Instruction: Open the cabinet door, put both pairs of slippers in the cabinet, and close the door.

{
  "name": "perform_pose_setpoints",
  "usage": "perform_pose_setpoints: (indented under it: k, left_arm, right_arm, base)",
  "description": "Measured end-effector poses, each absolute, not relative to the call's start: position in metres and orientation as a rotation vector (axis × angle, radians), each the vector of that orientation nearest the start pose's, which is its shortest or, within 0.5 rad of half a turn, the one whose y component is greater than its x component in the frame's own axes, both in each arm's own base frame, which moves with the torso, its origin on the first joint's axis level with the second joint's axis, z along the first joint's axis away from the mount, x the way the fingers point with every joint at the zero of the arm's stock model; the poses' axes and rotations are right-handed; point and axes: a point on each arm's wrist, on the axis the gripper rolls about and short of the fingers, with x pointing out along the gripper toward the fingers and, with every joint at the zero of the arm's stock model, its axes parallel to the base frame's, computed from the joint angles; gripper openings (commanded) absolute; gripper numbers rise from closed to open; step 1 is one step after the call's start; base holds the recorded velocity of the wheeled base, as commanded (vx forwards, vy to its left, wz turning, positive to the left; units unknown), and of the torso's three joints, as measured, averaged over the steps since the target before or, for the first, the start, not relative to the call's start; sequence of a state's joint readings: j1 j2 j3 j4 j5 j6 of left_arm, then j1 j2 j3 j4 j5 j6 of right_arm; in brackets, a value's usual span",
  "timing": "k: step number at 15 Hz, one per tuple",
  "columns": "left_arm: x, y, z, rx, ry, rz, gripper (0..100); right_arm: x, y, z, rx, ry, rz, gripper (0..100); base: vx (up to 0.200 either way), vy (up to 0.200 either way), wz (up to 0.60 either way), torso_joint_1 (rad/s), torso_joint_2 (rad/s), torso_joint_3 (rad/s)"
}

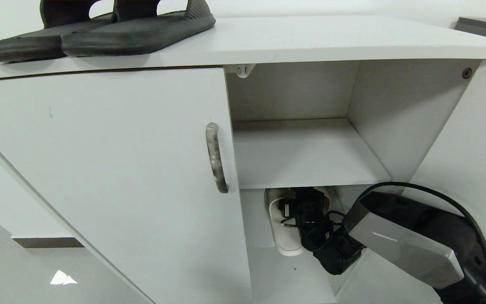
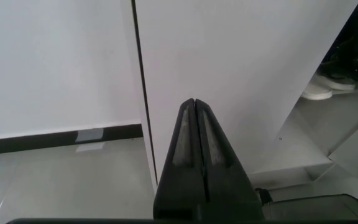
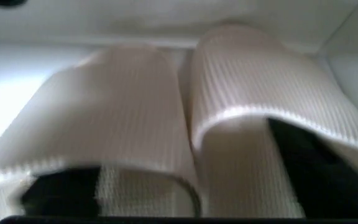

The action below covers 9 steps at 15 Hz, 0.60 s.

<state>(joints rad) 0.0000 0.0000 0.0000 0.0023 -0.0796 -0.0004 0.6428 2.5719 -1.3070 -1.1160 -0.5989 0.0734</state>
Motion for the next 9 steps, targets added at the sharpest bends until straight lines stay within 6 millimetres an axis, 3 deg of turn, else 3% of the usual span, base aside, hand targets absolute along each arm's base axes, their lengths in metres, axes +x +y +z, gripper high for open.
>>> perform_pose_setpoints:
  k: [3,9]
  left_arm:
    - [-0.023,-0.002,0.075,-0.001,0.002,-0.08,0]
    - [-0.023,-0.002,0.075,-0.001,0.002,-0.08,0]
  right_arm:
    - [0.358,0.267,0.012,-0.024,0.142,0.096,100]
    - [0.273,0.242,0.046,0.003,0.132,0.287,100]
  base:
    - [0.0,0.0,0.0,0.0,0.0,0.0]
    - [-0.2,0.0,0.0,0.006,0.0,0.002]
